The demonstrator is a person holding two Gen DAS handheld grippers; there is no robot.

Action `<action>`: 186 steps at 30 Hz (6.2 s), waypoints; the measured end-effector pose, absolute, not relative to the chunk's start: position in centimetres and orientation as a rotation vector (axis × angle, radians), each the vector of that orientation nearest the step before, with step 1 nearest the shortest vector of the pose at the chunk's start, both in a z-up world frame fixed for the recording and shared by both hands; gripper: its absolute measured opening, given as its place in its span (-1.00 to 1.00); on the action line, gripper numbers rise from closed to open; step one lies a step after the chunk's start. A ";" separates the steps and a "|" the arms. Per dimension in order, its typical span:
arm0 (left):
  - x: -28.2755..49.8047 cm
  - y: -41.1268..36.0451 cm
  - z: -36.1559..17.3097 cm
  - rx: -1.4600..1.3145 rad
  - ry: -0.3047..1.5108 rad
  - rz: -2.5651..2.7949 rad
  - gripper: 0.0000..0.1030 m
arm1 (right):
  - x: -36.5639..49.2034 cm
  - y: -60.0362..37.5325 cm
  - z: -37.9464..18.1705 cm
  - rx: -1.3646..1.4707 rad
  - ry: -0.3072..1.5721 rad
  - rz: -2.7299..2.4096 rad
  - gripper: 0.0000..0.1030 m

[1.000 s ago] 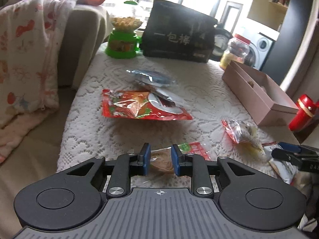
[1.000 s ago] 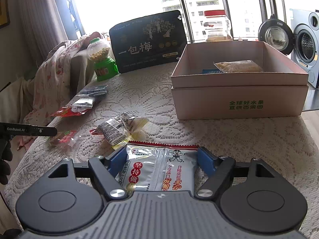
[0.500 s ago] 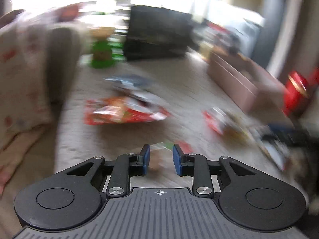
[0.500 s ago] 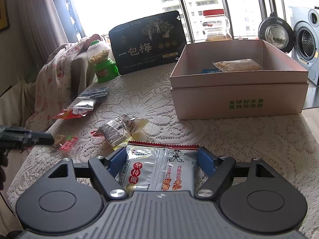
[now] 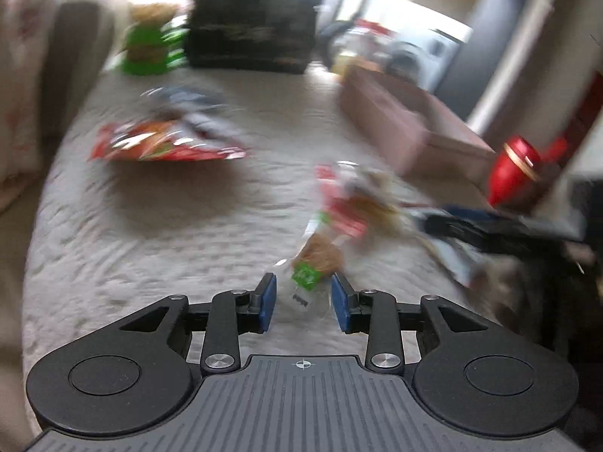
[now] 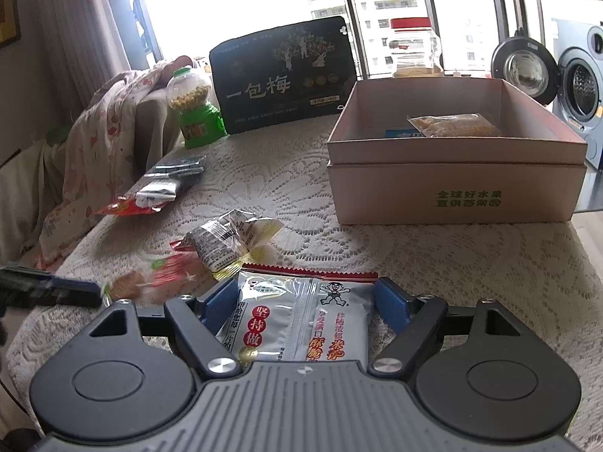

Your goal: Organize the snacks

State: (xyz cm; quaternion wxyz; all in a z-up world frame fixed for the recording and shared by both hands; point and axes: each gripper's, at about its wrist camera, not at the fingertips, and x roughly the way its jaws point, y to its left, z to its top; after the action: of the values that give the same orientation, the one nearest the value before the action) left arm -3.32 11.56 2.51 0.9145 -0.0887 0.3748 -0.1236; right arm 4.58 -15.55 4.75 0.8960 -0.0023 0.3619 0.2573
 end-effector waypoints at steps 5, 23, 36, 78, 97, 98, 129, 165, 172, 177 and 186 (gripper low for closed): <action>-3.4 7.1 3.7 0.137 0.677 -0.242 -0.30 | 4.4 -14.8 4.7 -0.061 0.753 0.528 0.62; -0.1 5.3 1.7 0.197 0.729 -0.207 0.22 | 4.5 -15.1 4.8 -0.063 0.763 0.554 0.66; 0.4 6.3 1.2 0.056 0.784 -0.198 -0.08 | 1.2 -17.2 6.4 -0.048 0.751 0.526 0.64; 0.7 0.2 10.2 0.009 0.556 -0.251 -0.17 | 1.3 -20.3 15.4 -0.150 0.570 0.470 0.48; 23.1 -3.1 5.2 -0.317 0.729 -0.341 -0.10 | 20.3 -21.6 19.1 -0.080 0.650 0.298 0.48; 22.6 -3.1 5.4 -0.256 0.670 -0.326 -0.10 | 21.0 -21.2 18.5 -0.068 0.667 0.315 0.49; 6.1 27.3 3.4 -0.520 0.573 0.256 -0.11 | 20.0 4.2 9.3 -0.189 0.903 0.668 0.49; 3.6 18.7 7.6 -0.319 0.507 0.145 -0.11 | 4.2 -3.5 6.8 -0.303 0.848 0.828 0.33; 7.8 17.9 5.4 -0.425 0.647 0.066 -0.11 | 4.2 -7.4 8.4 -0.234 0.749 0.737 0.35; 11.9 17.2 3.9 -0.448 0.680 0.110 -0.11 | 3.8 -8.9 6.9 -0.272 0.667 0.564 0.35; 15.3 14.7 1.8 -0.280 0.674 0.225 -0.03 | 5.5 -11.9 5.1 -0.102 0.679 0.464 0.35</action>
State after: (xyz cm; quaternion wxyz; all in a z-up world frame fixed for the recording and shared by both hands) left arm 15.32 14.68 1.84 0.9281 -0.1364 0.3287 0.1097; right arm 5.45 -11.87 5.07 0.9154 -0.0497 0.3300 0.2252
